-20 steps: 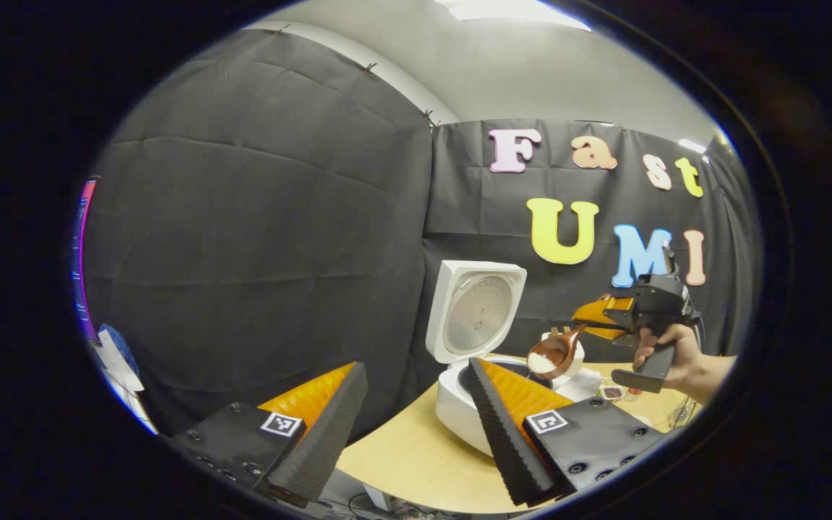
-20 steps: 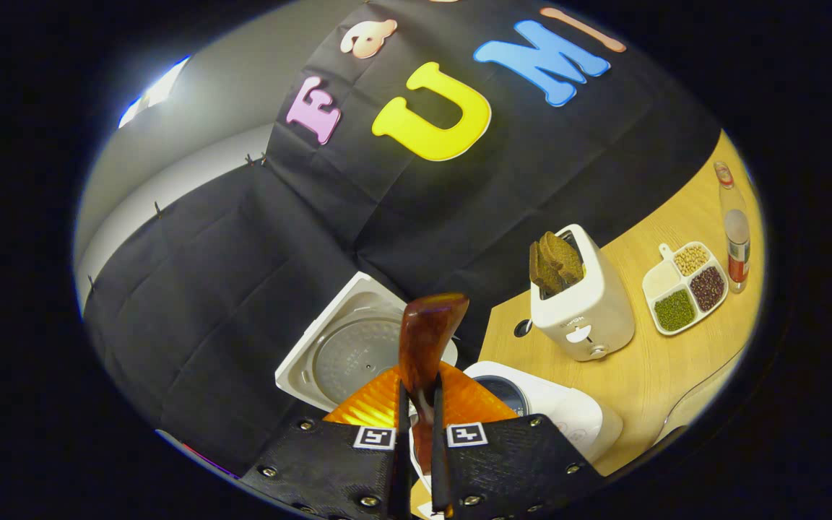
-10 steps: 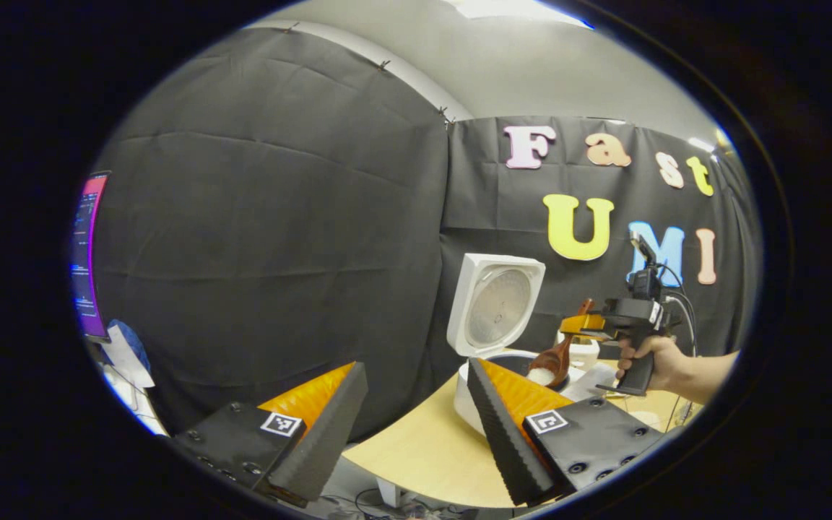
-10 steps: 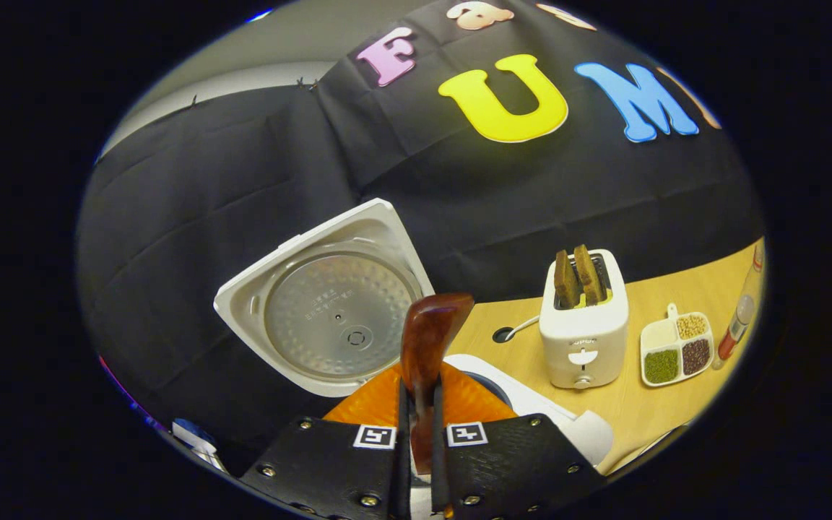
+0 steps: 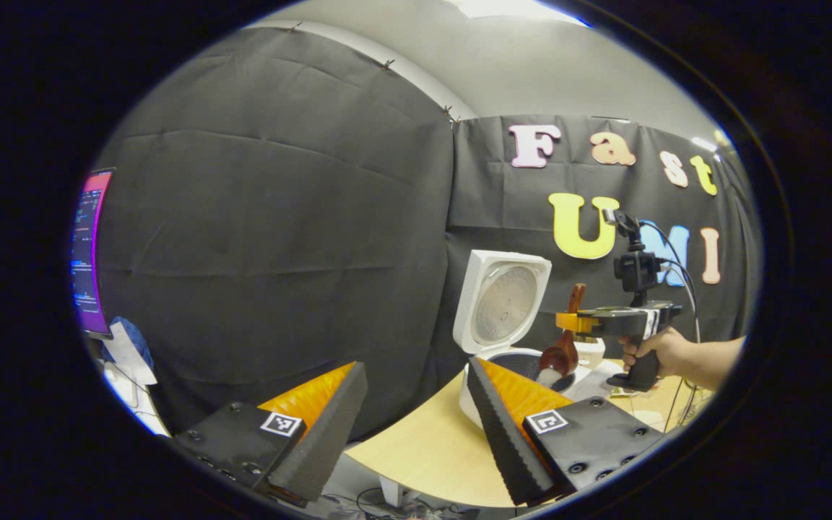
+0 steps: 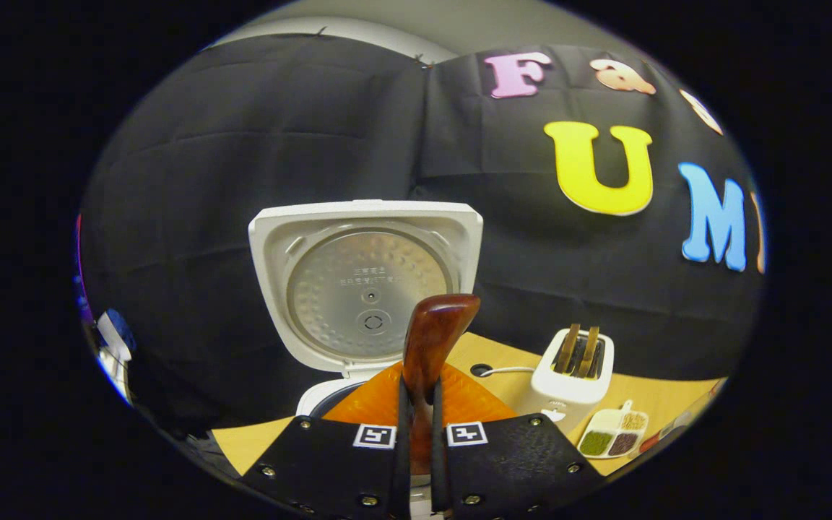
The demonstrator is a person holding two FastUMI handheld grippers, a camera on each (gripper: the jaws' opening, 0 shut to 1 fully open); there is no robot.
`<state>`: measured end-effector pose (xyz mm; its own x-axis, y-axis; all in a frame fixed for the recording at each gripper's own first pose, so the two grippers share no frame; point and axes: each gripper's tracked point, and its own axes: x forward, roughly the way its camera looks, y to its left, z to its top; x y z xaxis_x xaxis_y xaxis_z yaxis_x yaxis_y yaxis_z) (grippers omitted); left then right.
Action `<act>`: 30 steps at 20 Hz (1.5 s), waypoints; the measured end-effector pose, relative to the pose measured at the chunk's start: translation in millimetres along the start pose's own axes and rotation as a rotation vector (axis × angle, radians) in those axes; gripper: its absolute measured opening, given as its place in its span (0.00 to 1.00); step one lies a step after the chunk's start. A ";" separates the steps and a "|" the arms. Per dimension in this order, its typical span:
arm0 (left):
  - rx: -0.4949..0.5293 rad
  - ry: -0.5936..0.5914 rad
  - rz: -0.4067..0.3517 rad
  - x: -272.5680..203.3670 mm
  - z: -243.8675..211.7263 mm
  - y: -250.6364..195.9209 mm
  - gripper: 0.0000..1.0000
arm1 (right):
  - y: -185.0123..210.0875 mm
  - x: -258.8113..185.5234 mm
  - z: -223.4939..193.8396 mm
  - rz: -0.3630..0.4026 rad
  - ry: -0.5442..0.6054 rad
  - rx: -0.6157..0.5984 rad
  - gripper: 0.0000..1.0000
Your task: Close the left gripper, press the button to open the rice cooker; take a wooden spoon from the chopstick holder with the right hand, scoop a spoonful of rice and pour it into the rice cooker, then put the wooden spoon back into the chopstick holder.
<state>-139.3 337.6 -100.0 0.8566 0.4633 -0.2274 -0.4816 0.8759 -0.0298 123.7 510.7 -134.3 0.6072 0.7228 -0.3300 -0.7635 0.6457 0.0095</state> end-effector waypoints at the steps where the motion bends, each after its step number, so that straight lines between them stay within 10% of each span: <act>1: -0.003 0.002 0.002 0.8 -0.4 0.9 0.97 | 0.8 1.0 1.8 -0.002 -0.012 -0.062 0.11; 9: -0.012 -0.006 0.018 0.7 -0.5 3.0 0.99 | -2.7 2.9 -0.4 -0.037 -0.025 -0.278 0.11; 22: 0.028 -0.037 0.001 -5.8 15.3 -2.2 0.99 | -48.8 -43.1 23.0 -0.031 -0.060 0.494 0.12; 30: 0.051 -0.086 -0.051 12.0 51.1 -37.2 0.97 | -111.8 -121.6 39.9 -0.129 -0.145 0.569 0.11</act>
<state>-101.6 317.5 -51.9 0.8935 0.4259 -0.1425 -0.4288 0.9033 0.0112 144.0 360.5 -57.5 0.7415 0.6301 -0.2307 -0.4680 0.7320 0.4951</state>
